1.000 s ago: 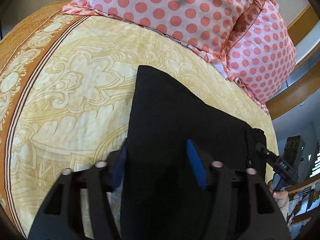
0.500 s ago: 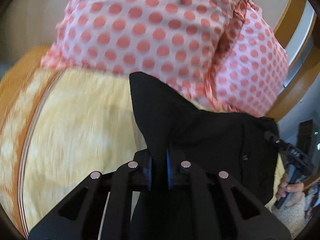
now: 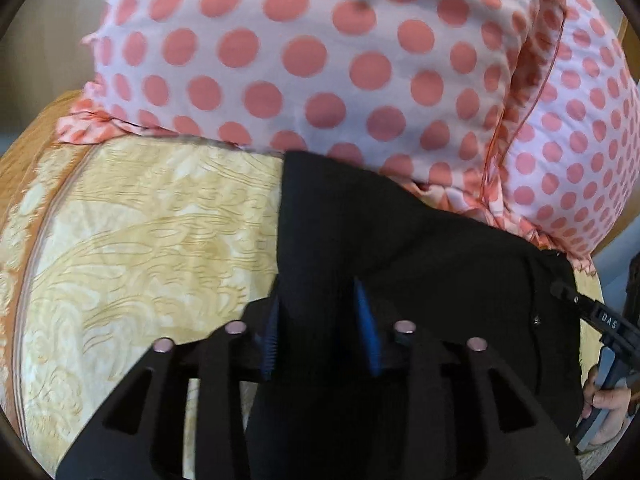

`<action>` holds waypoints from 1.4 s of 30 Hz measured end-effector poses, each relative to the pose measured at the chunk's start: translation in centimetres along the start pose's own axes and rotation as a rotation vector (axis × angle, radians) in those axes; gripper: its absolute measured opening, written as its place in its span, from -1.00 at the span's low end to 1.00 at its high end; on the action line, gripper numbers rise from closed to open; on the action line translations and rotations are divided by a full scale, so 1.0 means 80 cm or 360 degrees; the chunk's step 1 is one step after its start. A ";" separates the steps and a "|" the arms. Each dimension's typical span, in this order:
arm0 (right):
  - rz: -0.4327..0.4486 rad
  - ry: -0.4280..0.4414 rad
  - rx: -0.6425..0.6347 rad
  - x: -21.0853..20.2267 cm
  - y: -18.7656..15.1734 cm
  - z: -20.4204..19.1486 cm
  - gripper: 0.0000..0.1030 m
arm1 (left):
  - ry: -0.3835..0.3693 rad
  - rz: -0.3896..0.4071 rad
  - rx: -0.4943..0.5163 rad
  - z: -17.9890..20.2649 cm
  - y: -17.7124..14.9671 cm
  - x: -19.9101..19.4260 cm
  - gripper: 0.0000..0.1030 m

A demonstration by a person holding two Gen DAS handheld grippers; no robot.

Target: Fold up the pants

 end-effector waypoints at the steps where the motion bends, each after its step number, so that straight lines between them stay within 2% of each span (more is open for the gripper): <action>1: 0.0034 -0.0038 -0.0019 -0.011 0.000 0.000 -0.06 | 0.0016 0.0045 0.0015 0.000 -0.001 -0.013 -0.24; 2: 0.0083 -0.0051 -0.0045 -0.024 0.001 0.000 0.01 | 0.0001 0.0109 0.0040 0.002 -0.003 -0.033 -0.10; 3: 0.0162 -0.0044 -0.0086 -0.046 0.001 -0.007 0.20 | -0.0036 0.0169 0.0051 0.005 -0.006 -0.053 0.04; 4: 0.0220 -0.0030 -0.0125 -0.067 -0.003 -0.013 0.31 | -0.0076 0.0205 0.0055 0.008 -0.008 -0.070 0.11; 5: 0.0245 -0.0005 -0.0153 -0.080 -0.009 -0.018 0.42 | -0.0155 0.0237 0.0054 0.014 -0.015 -0.090 0.21; 6: 0.0251 0.0076 -0.0192 -0.097 -0.022 -0.033 0.42 | -0.0243 0.0246 0.0051 0.021 -0.025 -0.107 0.27; 9: 0.0171 0.0230 -0.0249 -0.115 -0.061 -0.064 0.42 | -0.0396 0.0189 0.0054 0.039 -0.055 -0.130 0.29; 12: 0.0093 0.0282 -0.0295 -0.115 -0.092 -0.082 0.42 | -0.0453 0.0064 0.0081 0.053 -0.084 -0.124 0.30; 15: -0.0029 0.0236 -0.0295 -0.093 -0.115 -0.081 0.43 | -0.0362 -0.0066 0.0147 0.059 -0.107 -0.094 0.29; 16: -0.0071 0.0224 -0.0270 -0.084 -0.122 -0.079 0.44 | -0.0350 -0.0074 0.0171 0.061 -0.112 -0.086 0.29; 17: -0.0057 0.0229 -0.0258 -0.079 -0.124 -0.077 0.46 | -0.0344 -0.0027 0.0201 0.063 -0.113 -0.088 0.32; 19: -0.0025 0.0230 -0.0294 -0.078 -0.125 -0.080 0.54 | -0.0307 -0.0027 0.0239 0.067 -0.114 -0.087 0.32; 22: 0.0025 0.0140 -0.0307 -0.093 -0.124 -0.086 0.57 | -0.0275 -0.0014 0.0208 0.066 -0.117 -0.101 0.34; 23: 0.0047 0.0126 -0.0319 -0.101 -0.124 -0.087 0.63 | -0.0262 0.0014 0.0224 0.060 -0.120 -0.113 0.42; 25: 0.0134 0.0113 -0.0375 -0.134 -0.137 -0.099 0.92 | -0.0181 0.0072 0.0296 0.051 -0.131 -0.138 0.70; 26: 0.0170 0.0099 -0.0388 -0.146 -0.145 -0.104 0.97 | -0.0120 0.0114 0.0367 0.047 -0.144 -0.157 0.84; 30: 0.0282 0.0002 -0.0456 -0.180 -0.191 -0.118 0.97 | -0.0005 0.0178 0.0471 0.036 -0.186 -0.193 0.89; 35: 0.0197 -0.0039 -0.0354 -0.174 -0.234 -0.115 0.97 | 0.0053 0.0130 0.0406 0.016 -0.239 -0.211 0.89; 37: 0.0178 -0.0065 -0.0341 -0.170 -0.247 -0.115 0.97 | 0.0072 0.0163 0.0418 0.016 -0.246 -0.214 0.89; 42: 0.0198 -0.0224 -0.0509 -0.167 -0.265 -0.131 0.97 | 0.0104 0.0208 0.0436 0.017 -0.255 -0.216 0.96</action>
Point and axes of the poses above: each gripper's, at about its wrist camera, not at the fingertips, and x roughly the way its jaws point, z to its right, y to its top, the point moved 5 cm from there along x, roughly the way its jaws point, and after that the axes turned 11 degrees about z, right-handed, at the moved point
